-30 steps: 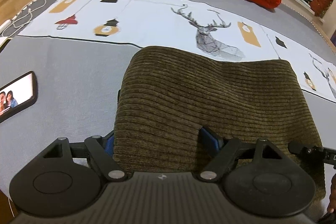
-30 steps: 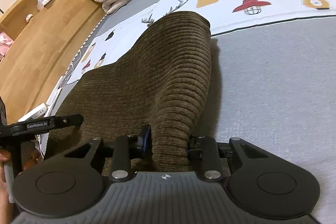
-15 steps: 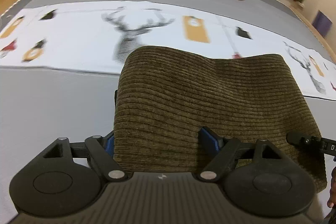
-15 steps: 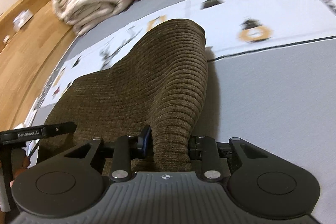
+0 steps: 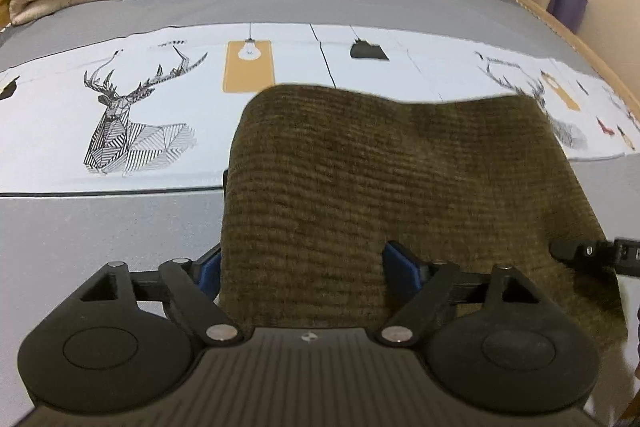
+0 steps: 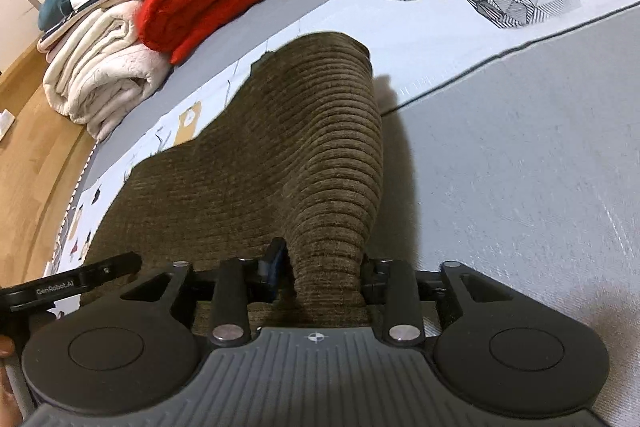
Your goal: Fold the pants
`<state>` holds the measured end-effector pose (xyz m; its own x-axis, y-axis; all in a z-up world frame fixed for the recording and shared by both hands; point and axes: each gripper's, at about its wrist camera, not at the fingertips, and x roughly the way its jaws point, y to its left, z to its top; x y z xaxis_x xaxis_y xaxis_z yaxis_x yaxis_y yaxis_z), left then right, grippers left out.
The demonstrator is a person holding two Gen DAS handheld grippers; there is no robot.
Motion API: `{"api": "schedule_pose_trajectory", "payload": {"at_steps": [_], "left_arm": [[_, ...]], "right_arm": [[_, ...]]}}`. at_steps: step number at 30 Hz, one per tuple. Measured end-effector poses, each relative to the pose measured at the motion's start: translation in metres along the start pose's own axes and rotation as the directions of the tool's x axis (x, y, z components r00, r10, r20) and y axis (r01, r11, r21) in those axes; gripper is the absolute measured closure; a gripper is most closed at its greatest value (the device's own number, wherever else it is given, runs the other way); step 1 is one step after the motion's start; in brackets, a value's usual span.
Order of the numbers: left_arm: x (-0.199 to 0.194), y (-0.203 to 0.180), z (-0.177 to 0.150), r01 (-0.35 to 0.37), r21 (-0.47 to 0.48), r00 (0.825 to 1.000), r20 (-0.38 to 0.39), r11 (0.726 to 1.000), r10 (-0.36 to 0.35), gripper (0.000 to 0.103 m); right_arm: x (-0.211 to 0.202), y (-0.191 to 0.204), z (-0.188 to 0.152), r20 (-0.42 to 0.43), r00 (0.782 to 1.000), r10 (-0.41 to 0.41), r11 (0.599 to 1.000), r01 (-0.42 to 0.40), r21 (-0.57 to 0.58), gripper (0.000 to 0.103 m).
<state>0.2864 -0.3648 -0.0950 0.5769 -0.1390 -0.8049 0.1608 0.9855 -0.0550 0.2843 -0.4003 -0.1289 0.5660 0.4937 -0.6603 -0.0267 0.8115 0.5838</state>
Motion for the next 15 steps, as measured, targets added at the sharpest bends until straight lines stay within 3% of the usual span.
{"api": "schedule_pose_trajectory", "payload": {"at_steps": [4, 6, 12, 15], "left_arm": [[-0.014, 0.006, -0.010, -0.043, -0.007, 0.999, -0.014, 0.999, 0.043, 0.011], [-0.020, 0.009, -0.019, -0.067, 0.009, 0.997, -0.026, 0.998, 0.068, 0.005], [-0.032, 0.010, -0.052, -0.111, 0.067, 0.994, 0.002, 0.992, 0.111, 0.000], [-0.034, 0.010, -0.059, -0.118, 0.057, 0.993, 0.007, 0.991, 0.118, 0.000]], "right_arm": [[-0.014, 0.017, -0.005, -0.005, 0.996, -0.084, 0.994, 0.083, -0.074, 0.043], [-0.028, 0.030, -0.010, 0.019, 0.993, -0.120, 0.982, 0.121, -0.144, 0.030], [-0.038, 0.054, -0.051, -0.003, 0.982, -0.190, 0.923, 0.177, -0.341, 0.022], [-0.034, 0.049, -0.067, 0.035, 0.979, -0.202, 0.918, 0.202, -0.341, 0.021]]}}
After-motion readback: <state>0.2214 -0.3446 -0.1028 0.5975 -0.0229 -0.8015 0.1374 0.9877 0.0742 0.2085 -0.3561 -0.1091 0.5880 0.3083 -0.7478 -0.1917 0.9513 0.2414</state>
